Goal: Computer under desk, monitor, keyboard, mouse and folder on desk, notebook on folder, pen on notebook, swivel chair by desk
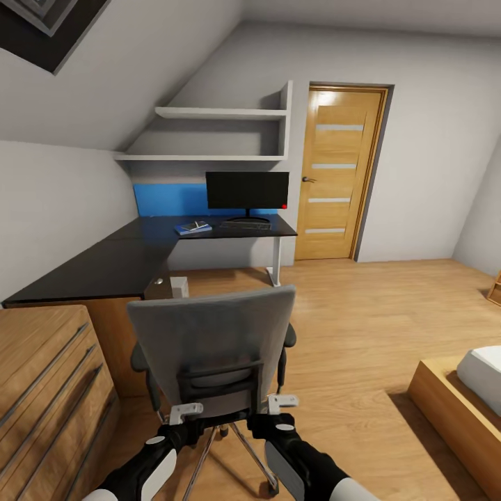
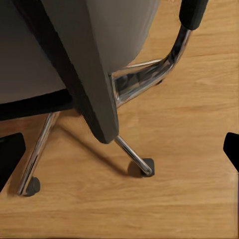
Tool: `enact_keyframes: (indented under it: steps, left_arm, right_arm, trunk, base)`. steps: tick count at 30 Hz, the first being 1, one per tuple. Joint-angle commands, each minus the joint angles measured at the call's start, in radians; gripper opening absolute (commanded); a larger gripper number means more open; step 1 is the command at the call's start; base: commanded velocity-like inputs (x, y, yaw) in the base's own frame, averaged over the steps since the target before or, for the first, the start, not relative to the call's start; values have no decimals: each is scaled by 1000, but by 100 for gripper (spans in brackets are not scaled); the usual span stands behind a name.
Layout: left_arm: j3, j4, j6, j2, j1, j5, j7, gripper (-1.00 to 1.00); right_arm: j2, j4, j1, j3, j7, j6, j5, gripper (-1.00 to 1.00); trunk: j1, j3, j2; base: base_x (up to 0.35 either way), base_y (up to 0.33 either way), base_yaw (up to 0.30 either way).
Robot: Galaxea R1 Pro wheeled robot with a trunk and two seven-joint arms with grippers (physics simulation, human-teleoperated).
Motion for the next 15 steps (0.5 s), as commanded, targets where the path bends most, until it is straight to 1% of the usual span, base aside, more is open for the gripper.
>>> enact_keyframes:
  steps: [1,6,12,15]
  left_arm:
    - [-6,-3,4,1,-1,5,9,100]
    - [-6,-3,3,0,0,5,11,100]
    - [-6,-3,4,0,1,5,12,100]
    - [-6,-3,4,0,1,7,12,100]
  right_arm:
    - [0,1,-1,12,-7,5,-2,100]
    - [0,4,-1,36,-7,5,-1,100]
    - [0,5,-1,44,-7,5,0,100]
    - [0,6,-1,45,-7,5,0,100]
  trunk:
    - [0,-1,-1]
    - [0,-1,-1]
    - [0,-1,-1]
    - [0,-1,-1]
  base:
    - [0,0,0]
    - [0,0,0]
    - [3,2,0]
    - [119,79,0]
